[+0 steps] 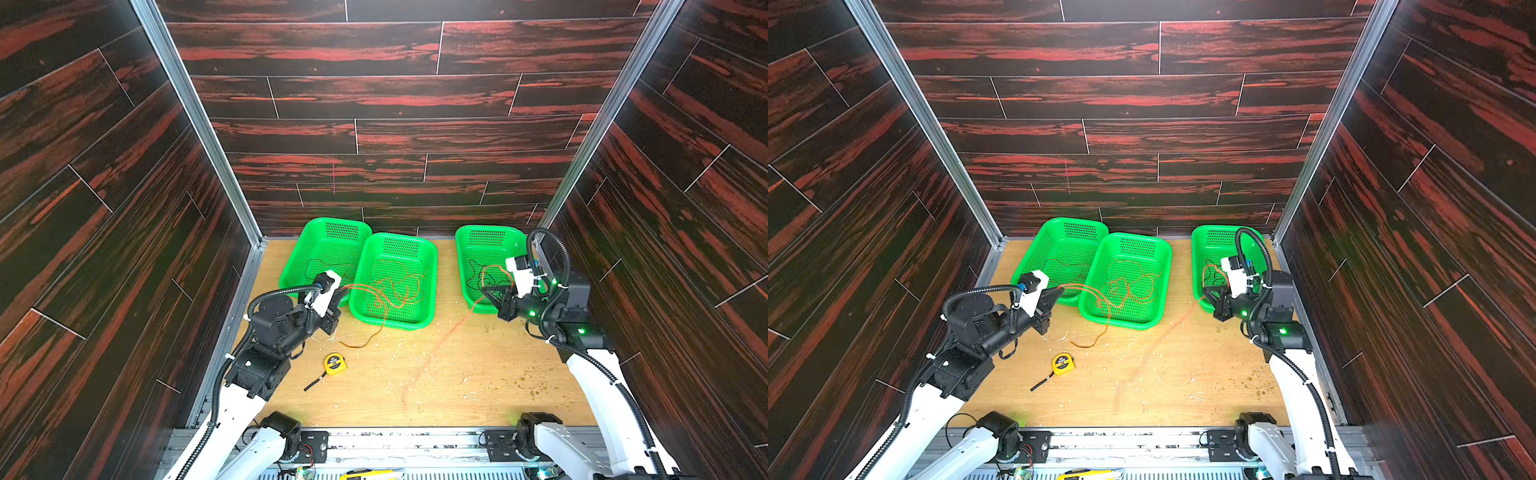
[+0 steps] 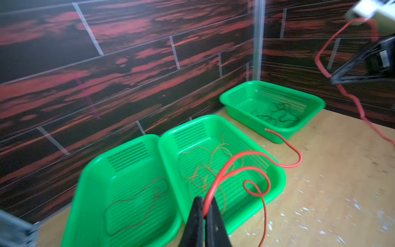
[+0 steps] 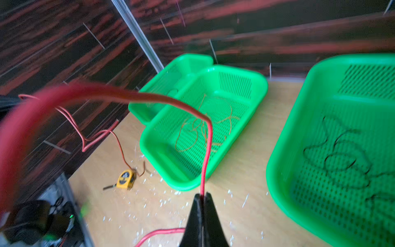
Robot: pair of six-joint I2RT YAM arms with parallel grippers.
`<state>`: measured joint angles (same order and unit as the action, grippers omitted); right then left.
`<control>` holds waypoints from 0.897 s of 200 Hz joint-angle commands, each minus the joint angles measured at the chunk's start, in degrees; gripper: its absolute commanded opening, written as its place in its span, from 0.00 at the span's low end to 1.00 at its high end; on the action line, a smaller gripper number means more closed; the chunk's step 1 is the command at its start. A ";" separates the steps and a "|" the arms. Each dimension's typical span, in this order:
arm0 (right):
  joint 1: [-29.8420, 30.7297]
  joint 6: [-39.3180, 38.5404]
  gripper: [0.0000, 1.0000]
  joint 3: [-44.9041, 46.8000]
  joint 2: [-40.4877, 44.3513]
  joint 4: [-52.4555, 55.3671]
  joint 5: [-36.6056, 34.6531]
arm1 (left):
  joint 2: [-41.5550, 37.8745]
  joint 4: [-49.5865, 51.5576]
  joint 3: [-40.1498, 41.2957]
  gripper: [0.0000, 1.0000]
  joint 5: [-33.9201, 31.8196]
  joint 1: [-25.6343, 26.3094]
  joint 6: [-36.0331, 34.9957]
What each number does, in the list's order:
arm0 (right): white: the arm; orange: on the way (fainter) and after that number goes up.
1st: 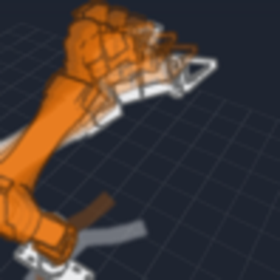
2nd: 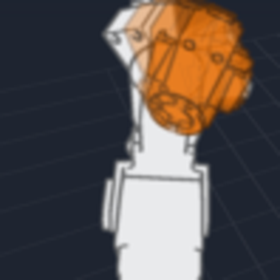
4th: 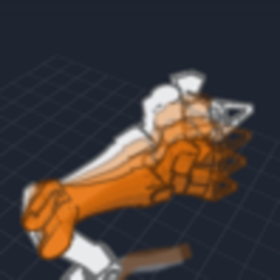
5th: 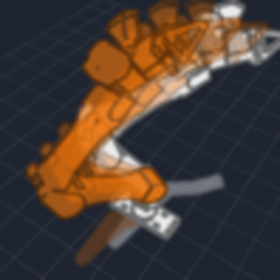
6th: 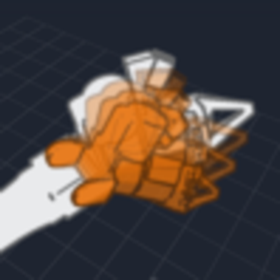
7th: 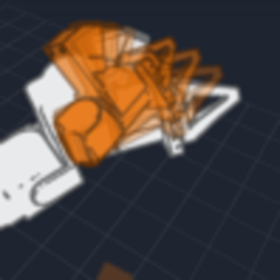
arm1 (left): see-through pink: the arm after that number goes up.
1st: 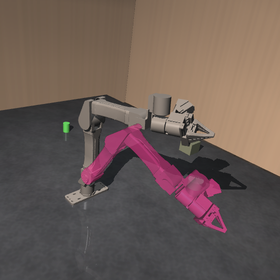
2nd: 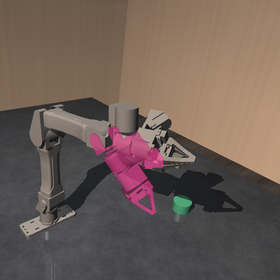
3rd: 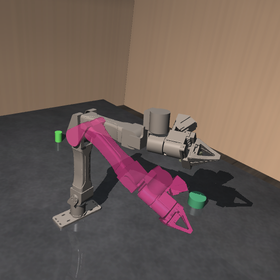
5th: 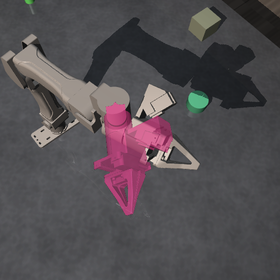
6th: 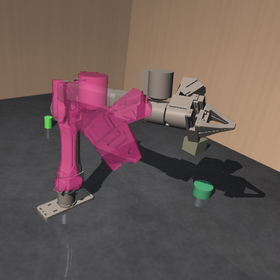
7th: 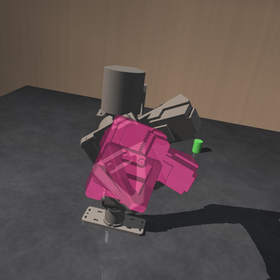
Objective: Untangle and sort cables by color
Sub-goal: Untie the cable, then place the cable in the container.
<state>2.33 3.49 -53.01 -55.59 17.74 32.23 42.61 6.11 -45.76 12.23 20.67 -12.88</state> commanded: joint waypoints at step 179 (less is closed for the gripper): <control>27.68 4.84 0.00 -67.30 -69.78 -22.14 -42.66 | -9.27 7.41 -11.34 0.00 -19.61 -0.21 -14.87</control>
<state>25.98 9.61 -110.72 -116.95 -3.86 -7.20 34.33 11.22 -55.64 -11.51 20.67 -26.57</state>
